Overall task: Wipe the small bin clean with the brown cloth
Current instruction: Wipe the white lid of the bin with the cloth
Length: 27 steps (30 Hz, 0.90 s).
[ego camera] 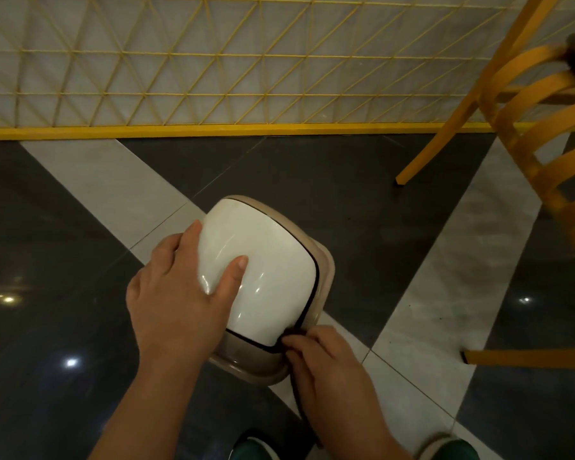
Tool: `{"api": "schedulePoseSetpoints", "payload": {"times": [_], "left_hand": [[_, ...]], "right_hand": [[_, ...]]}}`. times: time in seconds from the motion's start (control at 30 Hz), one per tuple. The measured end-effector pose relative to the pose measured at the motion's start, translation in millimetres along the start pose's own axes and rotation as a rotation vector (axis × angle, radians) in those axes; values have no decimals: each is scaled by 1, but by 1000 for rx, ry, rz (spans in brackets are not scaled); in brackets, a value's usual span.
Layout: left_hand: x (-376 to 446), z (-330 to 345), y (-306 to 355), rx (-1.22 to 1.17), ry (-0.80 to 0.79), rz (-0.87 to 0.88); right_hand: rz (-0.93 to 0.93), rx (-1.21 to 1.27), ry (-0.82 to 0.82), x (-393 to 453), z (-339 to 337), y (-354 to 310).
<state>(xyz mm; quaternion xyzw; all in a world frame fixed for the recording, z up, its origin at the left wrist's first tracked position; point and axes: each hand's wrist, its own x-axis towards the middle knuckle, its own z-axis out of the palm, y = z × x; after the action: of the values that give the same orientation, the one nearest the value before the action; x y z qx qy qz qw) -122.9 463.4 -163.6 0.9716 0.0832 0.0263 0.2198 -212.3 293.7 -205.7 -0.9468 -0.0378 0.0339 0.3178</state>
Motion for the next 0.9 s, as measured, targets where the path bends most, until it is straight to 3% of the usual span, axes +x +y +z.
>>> {"api": "schedulePoseSetpoints", "payload": {"times": [0.1, 0.2, 0.3, 0.4, 0.5, 0.6, 0.67, 0.77, 0.9], "left_hand": [[0, 0, -1, -4, -12, 13], [1, -2, 0, -21, -13, 9], [1, -2, 1, -10, -6, 7], [3, -1, 1, 8, -12, 50], [9, -3, -4, 23, -3, 134], [15, -5, -9, -10, 75, 228], [14, -5, -10, -167, 136, 200], [2, -3, -14, -378, 220, 62], [-13, 5, -15, -367, 100, 34]], "right_hand": [[-33, -63, 97, 17, -9, 18], [116, -33, 182, 35, -20, 27], [19, -48, 117, 20, -5, 9], [14, 113, 31, -2, -2, 9], [257, 352, 21, 2, -17, 16], [705, 747, 159, 11, -36, 18], [879, 1023, 239, 15, -48, 20], [837, 1177, 314, 20, -62, 17], [595, 1127, 432, 35, -65, -3]]}}
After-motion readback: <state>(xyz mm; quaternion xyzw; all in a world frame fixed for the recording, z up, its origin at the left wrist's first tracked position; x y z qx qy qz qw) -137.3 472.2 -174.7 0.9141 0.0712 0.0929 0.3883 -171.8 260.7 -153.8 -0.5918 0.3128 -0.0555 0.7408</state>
